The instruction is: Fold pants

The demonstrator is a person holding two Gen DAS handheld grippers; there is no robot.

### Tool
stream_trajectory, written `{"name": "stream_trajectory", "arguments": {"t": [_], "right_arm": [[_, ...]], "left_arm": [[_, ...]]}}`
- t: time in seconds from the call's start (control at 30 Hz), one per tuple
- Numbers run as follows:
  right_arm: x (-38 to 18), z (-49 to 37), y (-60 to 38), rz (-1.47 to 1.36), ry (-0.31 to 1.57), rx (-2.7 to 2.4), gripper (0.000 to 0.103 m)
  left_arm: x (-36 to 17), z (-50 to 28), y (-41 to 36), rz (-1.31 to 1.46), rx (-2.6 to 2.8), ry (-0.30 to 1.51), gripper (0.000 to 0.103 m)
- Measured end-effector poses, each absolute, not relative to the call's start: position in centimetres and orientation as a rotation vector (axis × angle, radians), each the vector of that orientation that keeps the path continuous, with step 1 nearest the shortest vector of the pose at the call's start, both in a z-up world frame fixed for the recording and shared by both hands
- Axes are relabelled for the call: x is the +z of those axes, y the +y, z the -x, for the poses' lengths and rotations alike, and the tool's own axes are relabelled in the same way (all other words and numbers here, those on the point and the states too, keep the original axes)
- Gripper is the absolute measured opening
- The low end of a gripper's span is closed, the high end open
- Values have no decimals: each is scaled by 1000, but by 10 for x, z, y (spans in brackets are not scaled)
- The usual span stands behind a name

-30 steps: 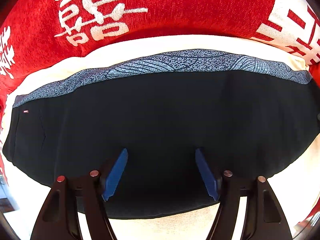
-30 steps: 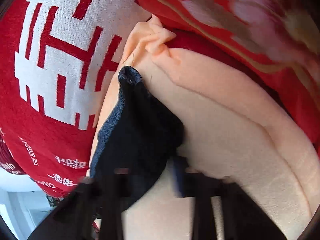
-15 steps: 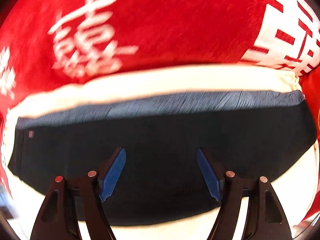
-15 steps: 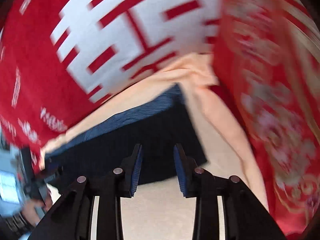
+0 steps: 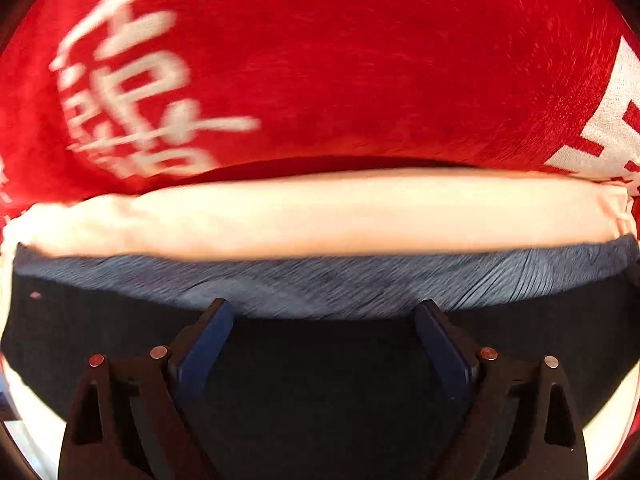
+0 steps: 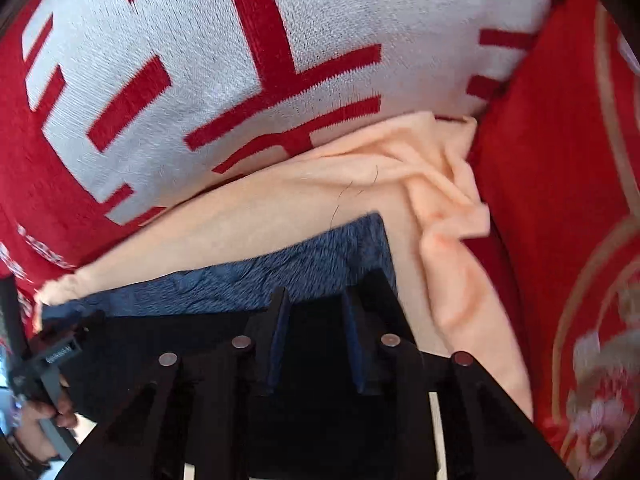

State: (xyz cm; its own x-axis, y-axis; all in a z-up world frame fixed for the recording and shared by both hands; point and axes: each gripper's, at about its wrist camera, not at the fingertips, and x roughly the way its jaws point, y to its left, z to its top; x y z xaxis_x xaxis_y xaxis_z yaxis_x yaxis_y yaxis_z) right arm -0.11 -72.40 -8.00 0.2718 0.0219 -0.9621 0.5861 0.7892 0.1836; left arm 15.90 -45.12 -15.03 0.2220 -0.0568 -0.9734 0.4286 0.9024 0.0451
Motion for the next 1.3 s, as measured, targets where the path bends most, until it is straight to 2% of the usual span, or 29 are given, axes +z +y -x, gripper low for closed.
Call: {"name": "stream_trajectory", "arguments": {"t": [0.17,0.3,0.5,0.6,0.73,0.8,0.83,0.87,1.0,1.03,1.07,1.1,1.2,1.3], "right_arm": [[-72,17,-662,-794,1251,-215,36],[-82,19,-556,-919,1293,-16,36],[-121,-3,-388,-1077,1343,183,36],[-148,-23,-338,-1141,1346,192,36],[-173,-36,-311,-1183,1337,135,36],[-182,-39,-306,-1215,1322,117,40],[-185,-44,-310,-1229,1313,116,42],[-188,-45,-309,-1243,1303,114,44],[-200,-50,-318,-1326,1281,90,46],[-199,-50,-323,-1349,1281,82,43],[-196,-57,-325,-1332,1284,66,19],[-182,-61,-329,-1271,1276,59,9],[-148,-65,-325,-1171,1233,93,9],[-147,-51,-317,-1097,1272,43,8]], "left_arm": [[-123,-141,-391,-337,-331,1304,94],[-113,-134,-328,-313,-293,1313,94],[-118,-154,-223,-320,-237,1340,94],[-116,-174,-179,-336,-205,1319,94],[-126,-203,-117,-372,-164,1271,94],[-138,-212,-98,-425,-163,1276,94],[-145,-215,-90,-434,-190,1285,96],[-148,-218,-82,-410,-229,1280,103],[-155,-226,-60,-304,-312,1300,103],[-154,-224,-60,-329,-325,1288,103],[-153,-224,-60,-341,-333,1285,103],[-152,-223,-59,-340,-339,1291,103],[-148,-219,-58,-355,-368,1296,103],[-147,-216,-61,-378,-400,1277,103]]}}
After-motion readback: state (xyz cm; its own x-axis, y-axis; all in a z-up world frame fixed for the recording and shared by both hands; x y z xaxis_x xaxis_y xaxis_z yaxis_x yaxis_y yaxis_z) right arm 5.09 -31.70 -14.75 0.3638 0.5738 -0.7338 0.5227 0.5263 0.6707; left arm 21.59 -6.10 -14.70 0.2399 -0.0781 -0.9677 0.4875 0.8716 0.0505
